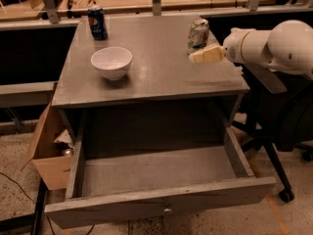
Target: Place 7up can into top drawer
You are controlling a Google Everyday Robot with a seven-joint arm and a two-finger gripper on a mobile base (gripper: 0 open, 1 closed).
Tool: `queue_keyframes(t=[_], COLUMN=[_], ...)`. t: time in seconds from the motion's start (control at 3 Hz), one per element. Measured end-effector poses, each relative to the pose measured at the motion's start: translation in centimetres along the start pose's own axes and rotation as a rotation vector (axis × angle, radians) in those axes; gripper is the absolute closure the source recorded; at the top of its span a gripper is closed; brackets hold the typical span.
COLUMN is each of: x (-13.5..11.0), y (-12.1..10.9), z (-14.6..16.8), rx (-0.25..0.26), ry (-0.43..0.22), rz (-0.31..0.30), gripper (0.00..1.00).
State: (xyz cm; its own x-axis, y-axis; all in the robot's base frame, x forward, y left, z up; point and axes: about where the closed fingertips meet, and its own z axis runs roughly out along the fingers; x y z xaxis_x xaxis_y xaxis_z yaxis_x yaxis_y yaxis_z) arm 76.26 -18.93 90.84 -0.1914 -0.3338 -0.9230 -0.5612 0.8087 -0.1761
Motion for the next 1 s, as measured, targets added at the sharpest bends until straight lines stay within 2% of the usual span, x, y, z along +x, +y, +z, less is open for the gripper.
queue_keyframes(t=[0.33, 0.67, 1.0], x=[0.1, -0.5, -1.6], y=[-2.6, -5.0, -6.0], z=[3.6, 6.6, 9.3], rx=[0.044, 0.098, 0.108], ry=[-0.032, -0.064, -0.096], rz=[0.024, 0.058, 0.087], gripper=[0.0, 0.08, 0.25])
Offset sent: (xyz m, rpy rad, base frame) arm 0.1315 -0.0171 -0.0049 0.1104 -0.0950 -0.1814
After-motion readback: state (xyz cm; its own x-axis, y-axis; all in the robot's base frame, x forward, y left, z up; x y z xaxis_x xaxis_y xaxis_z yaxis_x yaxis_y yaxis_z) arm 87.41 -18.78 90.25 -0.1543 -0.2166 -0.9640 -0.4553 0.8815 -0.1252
